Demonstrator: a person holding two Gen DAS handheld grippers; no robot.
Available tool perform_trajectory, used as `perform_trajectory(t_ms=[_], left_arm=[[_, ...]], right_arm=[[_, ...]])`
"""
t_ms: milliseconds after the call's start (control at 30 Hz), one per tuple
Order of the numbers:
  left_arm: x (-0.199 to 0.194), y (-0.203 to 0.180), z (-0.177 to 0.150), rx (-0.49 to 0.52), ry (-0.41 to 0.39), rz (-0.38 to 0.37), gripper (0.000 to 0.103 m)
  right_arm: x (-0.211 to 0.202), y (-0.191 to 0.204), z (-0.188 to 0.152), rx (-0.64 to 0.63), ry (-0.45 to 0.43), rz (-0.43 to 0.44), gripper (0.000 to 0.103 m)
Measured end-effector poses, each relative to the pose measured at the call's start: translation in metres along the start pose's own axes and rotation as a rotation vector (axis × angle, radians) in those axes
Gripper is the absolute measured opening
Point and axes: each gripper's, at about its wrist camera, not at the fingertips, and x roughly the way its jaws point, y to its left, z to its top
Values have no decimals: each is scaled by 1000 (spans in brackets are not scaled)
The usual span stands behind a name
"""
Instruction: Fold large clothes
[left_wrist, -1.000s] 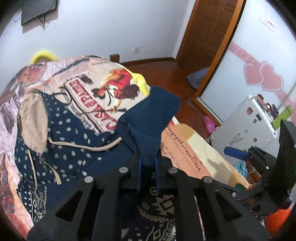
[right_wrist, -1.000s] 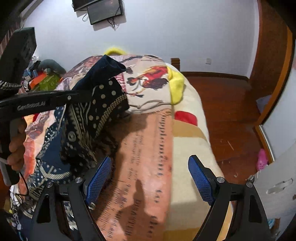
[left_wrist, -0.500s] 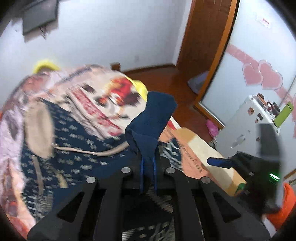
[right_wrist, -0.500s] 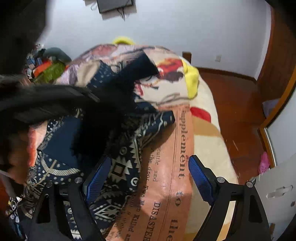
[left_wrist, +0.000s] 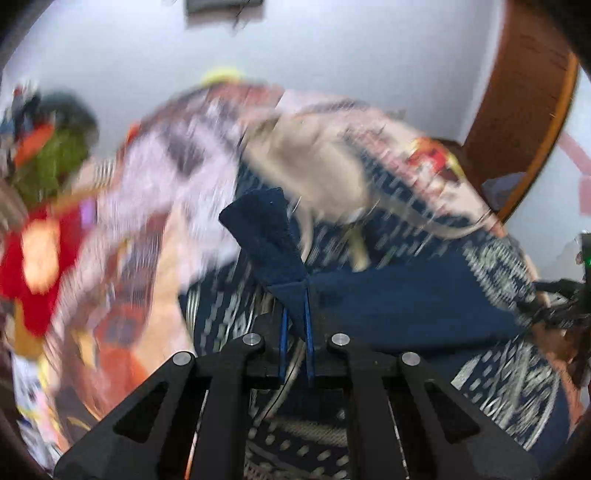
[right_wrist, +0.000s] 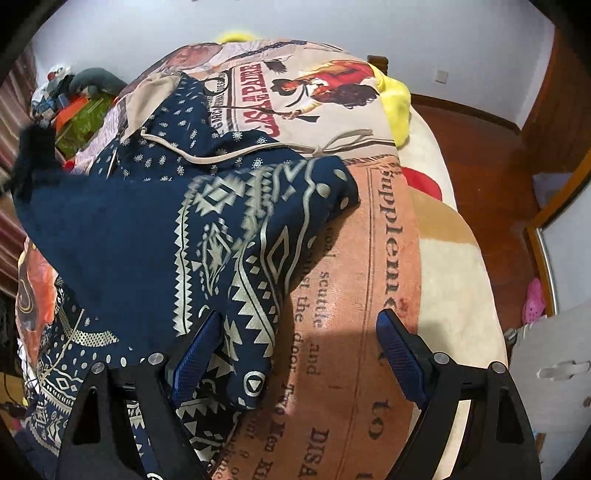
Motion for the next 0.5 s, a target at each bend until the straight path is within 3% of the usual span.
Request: perform_trajectory(t_ms=[200,367,500], left_arm=[[50,32,-64,-75,145,-43,11],[56,54,-81,-132,159,-37,31],[48,77,-87,-155,153,16,32]], right_arm=[[5,16,0,-37,12,-49,89],[10,29,2,-62,28,-102,89],[13,31,5,-58,34,-121,90]])
